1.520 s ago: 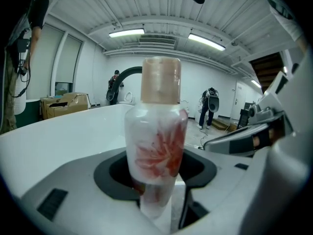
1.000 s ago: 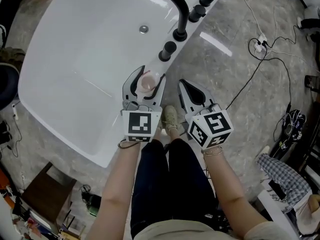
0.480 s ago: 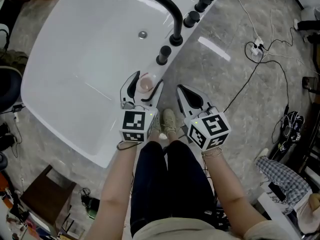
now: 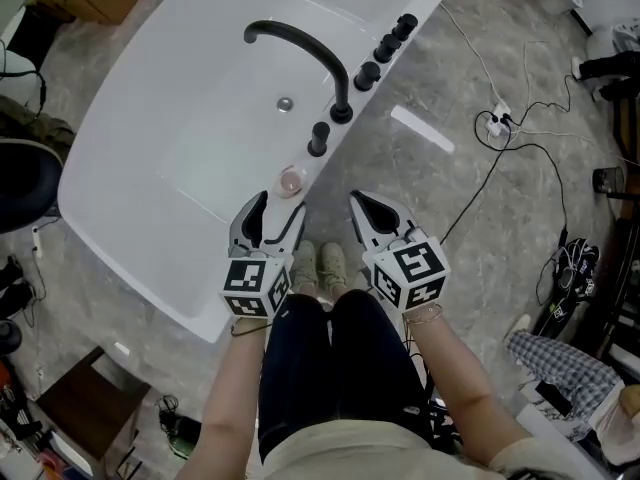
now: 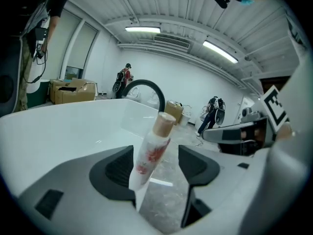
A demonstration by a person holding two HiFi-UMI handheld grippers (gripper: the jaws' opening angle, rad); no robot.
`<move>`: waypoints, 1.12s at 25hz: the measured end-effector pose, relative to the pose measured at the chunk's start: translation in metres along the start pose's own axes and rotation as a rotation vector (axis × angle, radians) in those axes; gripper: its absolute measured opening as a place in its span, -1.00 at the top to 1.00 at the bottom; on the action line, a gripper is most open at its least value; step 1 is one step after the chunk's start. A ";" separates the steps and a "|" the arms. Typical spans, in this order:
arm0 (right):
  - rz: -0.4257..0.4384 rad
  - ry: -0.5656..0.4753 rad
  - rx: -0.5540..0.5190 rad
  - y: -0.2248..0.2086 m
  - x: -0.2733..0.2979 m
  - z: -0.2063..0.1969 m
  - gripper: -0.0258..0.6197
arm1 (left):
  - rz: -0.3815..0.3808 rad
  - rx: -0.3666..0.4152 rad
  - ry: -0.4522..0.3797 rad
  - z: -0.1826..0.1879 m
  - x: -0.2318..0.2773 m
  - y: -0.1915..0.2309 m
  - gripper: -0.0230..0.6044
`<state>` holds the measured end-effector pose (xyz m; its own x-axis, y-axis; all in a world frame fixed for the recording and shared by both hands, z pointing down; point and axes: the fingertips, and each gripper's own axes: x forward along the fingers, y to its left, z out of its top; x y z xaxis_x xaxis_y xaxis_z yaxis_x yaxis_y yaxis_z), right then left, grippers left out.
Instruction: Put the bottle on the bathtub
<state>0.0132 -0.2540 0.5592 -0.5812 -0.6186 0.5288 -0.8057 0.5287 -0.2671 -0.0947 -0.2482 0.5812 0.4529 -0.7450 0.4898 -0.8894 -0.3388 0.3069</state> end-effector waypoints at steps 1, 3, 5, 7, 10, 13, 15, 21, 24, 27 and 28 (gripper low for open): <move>0.010 -0.001 -0.008 0.004 -0.006 0.005 0.93 | -0.006 -0.008 -0.010 0.007 -0.008 -0.002 0.01; 0.049 0.005 -0.027 0.016 -0.019 0.013 0.93 | -0.017 -0.006 -0.032 0.026 -0.025 -0.006 0.01; 0.087 0.014 -0.058 0.028 -0.031 0.021 0.93 | -0.026 0.006 -0.049 0.045 -0.041 -0.010 0.01; 0.098 0.014 -0.076 0.037 -0.045 0.030 0.93 | -0.043 0.021 -0.054 0.058 -0.057 -0.019 0.01; 0.102 -0.014 -0.072 0.050 -0.065 0.049 0.93 | -0.066 0.030 -0.050 0.075 -0.080 -0.036 0.02; 0.116 -0.050 -0.068 0.056 -0.079 0.075 0.93 | -0.085 0.031 -0.045 0.092 -0.092 -0.051 0.10; 0.139 -0.067 -0.065 0.061 -0.085 0.089 0.93 | -0.074 0.022 -0.052 0.099 -0.097 -0.057 0.30; 0.194 -0.084 -0.129 0.076 -0.110 0.113 0.93 | -0.078 -0.029 -0.096 0.113 -0.108 -0.081 0.87; 0.222 -0.095 -0.170 0.085 -0.120 0.123 0.93 | -0.086 -0.007 -0.099 0.121 -0.115 -0.092 0.87; 0.230 -0.096 -0.204 0.091 -0.124 0.132 0.93 | -0.098 0.014 -0.101 0.132 -0.122 -0.096 0.88; 0.230 -0.096 -0.207 0.092 -0.126 0.134 0.93 | -0.102 0.017 -0.104 0.135 -0.124 -0.096 0.88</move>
<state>-0.0030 -0.2058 0.3599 -0.7616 -0.5156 0.3925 -0.6169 0.7623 -0.1957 -0.0737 -0.2007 0.3811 0.5327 -0.7613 0.3697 -0.8405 -0.4249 0.3361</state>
